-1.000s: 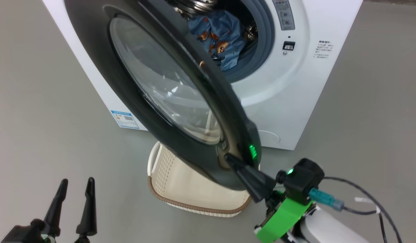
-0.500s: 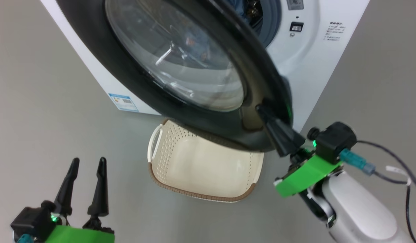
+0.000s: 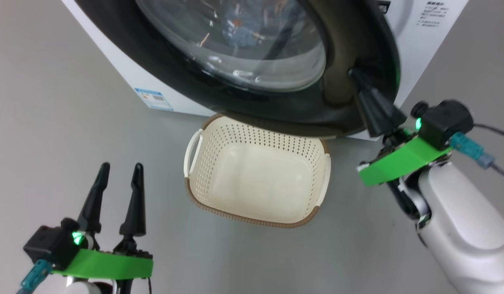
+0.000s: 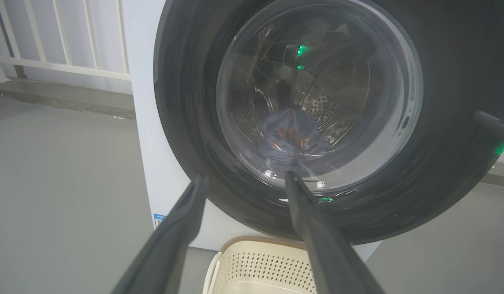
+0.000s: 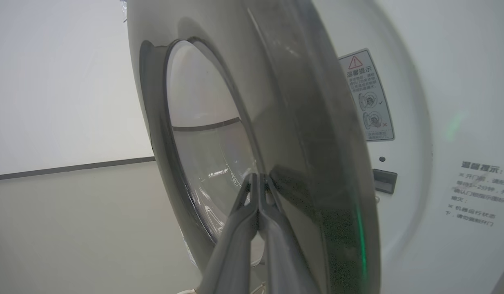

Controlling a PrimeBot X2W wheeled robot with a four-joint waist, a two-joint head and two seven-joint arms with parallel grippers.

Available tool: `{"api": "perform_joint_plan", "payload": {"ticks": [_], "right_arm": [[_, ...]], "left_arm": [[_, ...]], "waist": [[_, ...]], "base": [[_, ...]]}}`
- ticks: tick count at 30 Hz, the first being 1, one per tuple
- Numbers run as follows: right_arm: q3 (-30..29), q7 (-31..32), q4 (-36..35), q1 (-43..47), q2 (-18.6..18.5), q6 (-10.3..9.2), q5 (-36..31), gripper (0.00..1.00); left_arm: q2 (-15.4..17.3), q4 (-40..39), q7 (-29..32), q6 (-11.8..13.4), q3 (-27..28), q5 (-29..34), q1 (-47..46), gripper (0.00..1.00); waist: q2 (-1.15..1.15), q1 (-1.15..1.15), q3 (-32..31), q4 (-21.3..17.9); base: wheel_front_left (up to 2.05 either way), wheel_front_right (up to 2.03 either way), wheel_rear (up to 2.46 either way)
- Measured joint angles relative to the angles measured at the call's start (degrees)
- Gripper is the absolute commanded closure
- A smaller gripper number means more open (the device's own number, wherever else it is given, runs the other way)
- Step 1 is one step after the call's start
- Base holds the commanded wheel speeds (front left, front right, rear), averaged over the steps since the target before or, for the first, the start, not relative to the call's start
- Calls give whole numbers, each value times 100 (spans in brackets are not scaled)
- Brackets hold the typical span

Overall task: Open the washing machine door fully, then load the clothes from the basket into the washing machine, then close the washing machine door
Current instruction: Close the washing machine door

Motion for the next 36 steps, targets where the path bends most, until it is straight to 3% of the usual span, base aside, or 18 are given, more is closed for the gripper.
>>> {"api": "perform_joint_plan", "payload": {"ticks": [20, 36], "right_arm": [[-800, -20, 391, -1167, -145, 15, -67, 100], [-825, -26, 519, -1429, -16, 99, -130, 100]], "left_arm": [[-193, -22, 0, 0, -396, 1, -672, 0], [-221, 43, -1, 0, -434, 0, -893, 0]], "waist": [[0, 0, 816, 324], [0, 0, 996, 378]], "base": [[0, 0, 0], [0, 0, 0]]}}
